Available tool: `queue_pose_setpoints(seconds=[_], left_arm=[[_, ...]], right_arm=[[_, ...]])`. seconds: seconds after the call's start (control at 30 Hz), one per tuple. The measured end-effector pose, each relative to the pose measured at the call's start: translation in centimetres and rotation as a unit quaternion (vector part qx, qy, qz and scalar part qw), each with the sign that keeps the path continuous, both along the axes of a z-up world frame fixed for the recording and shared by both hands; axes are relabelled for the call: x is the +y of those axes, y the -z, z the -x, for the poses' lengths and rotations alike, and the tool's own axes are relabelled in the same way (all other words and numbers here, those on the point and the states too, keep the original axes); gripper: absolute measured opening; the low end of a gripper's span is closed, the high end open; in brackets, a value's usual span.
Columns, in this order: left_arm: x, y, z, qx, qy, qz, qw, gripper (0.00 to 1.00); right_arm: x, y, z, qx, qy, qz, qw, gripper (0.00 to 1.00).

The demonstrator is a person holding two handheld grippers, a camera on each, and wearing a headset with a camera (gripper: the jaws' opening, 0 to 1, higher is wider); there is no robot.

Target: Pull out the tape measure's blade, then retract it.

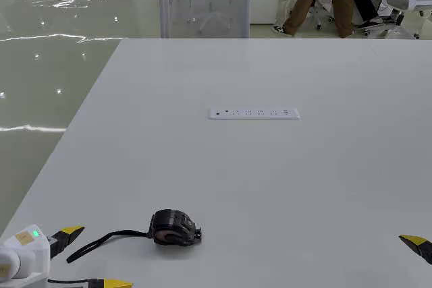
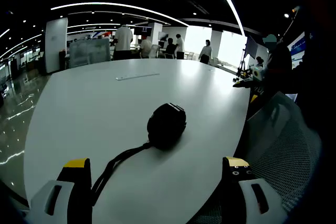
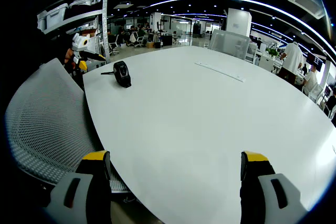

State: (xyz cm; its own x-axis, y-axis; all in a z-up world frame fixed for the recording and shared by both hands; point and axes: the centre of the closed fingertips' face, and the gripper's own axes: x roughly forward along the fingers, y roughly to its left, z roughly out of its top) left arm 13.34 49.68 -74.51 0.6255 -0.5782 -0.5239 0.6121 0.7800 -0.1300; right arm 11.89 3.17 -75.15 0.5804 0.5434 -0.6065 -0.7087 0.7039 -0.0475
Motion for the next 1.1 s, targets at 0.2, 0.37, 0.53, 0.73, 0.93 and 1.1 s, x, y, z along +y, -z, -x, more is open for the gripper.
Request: queue_pose_setpoints(seconds=[0.2,0.37,0.53,0.73,0.93,1.1], left_arm=[[0.0,0.0,0.1,0.001,-0.003,0.0,1.0,1.0],[-0.4,0.1,0.0,0.006,0.003,-0.003,1.0,1.0],[-0.9,-0.2,-0.5,0.004,0.006,-0.001,1.0,1.0],[-1.8,-0.6,-0.6,0.01,0.012,0.026,0.9995,1.0],[-1.1,1.0,-0.5,0.023,0.023,-0.009,0.9994,1.0],[-1.0,1.0,-1.2,0.02,0.034,-0.023,0.999,1.0]], right_arm=[[0.0,-0.1,0.0,0.0,-0.001,-0.002,1.0,1.0],[-0.1,-0.5,0.1,-0.002,0.002,-0.005,1.0,1.0],[-0.6,-0.6,0.1,-0.001,0.01,-0.003,0.9999,1.0],[-0.7,-0.5,-0.1,-0.001,0.013,-0.003,0.9999,1.0],[-0.9,-0.5,-0.3,-0.004,0.03,-0.005,0.9995,1.0],[-0.9,-0.9,-0.6,-0.015,0.031,-0.001,0.9994,1.0]])
